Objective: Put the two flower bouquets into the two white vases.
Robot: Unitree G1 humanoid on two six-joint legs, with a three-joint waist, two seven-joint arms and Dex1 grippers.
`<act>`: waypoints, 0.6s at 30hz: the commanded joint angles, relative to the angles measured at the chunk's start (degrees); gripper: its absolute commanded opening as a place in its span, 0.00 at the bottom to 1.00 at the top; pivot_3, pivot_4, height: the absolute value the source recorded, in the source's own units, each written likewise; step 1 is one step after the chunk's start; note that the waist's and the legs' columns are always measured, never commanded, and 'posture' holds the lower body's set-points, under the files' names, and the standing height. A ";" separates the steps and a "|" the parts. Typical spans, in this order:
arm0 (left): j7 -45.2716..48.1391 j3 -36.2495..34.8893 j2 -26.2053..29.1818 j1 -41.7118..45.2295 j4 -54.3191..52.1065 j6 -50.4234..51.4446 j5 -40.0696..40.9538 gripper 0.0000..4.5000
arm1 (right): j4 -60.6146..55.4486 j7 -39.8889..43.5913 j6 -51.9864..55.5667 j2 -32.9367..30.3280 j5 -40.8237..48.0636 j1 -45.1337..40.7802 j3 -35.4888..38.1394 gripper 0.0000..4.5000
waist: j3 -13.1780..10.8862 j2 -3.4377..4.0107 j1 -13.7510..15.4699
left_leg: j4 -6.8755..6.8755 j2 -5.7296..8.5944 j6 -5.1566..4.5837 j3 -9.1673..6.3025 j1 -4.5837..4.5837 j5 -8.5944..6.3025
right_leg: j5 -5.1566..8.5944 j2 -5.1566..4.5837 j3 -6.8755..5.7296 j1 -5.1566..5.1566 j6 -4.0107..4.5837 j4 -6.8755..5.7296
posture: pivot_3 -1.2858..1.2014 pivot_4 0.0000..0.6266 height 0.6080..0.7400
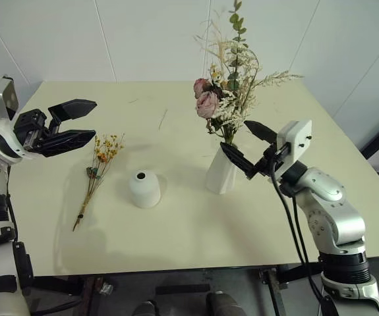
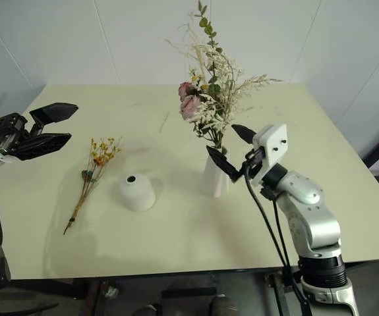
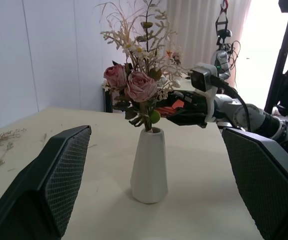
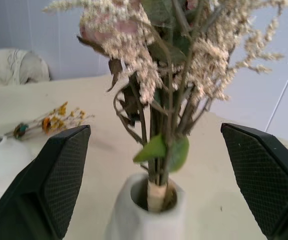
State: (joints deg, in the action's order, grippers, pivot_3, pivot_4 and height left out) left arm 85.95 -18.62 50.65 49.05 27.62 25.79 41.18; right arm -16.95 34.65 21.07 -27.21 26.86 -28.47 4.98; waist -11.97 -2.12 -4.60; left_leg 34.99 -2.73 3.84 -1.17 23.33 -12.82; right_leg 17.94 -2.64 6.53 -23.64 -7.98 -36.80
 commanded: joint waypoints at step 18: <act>-26.29 -6.59 -0.14 -13.81 -14.37 -1.25 -5.60 1.00 | -8.50 26.97 15.86 -26.76 24.82 2.57 13.54 0.99 | -0.02 -0.02 0.15 | 0.06 -0.06 -0.08 0.07 0.00 -0.16 | -0.01 -0.02 0.04 0.10 -0.03 0.31 | 0.52 0.24 1.00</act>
State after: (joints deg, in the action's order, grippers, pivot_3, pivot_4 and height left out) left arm 63.98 -23.32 50.32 36.15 16.41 23.69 36.58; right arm -25.22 60.56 37.73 -52.58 50.37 -24.38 16.61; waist -11.98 -2.14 -4.45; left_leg 35.06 -2.79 3.77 -1.09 23.33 -12.98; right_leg 17.92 -2.66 6.57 -23.53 -8.02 -36.49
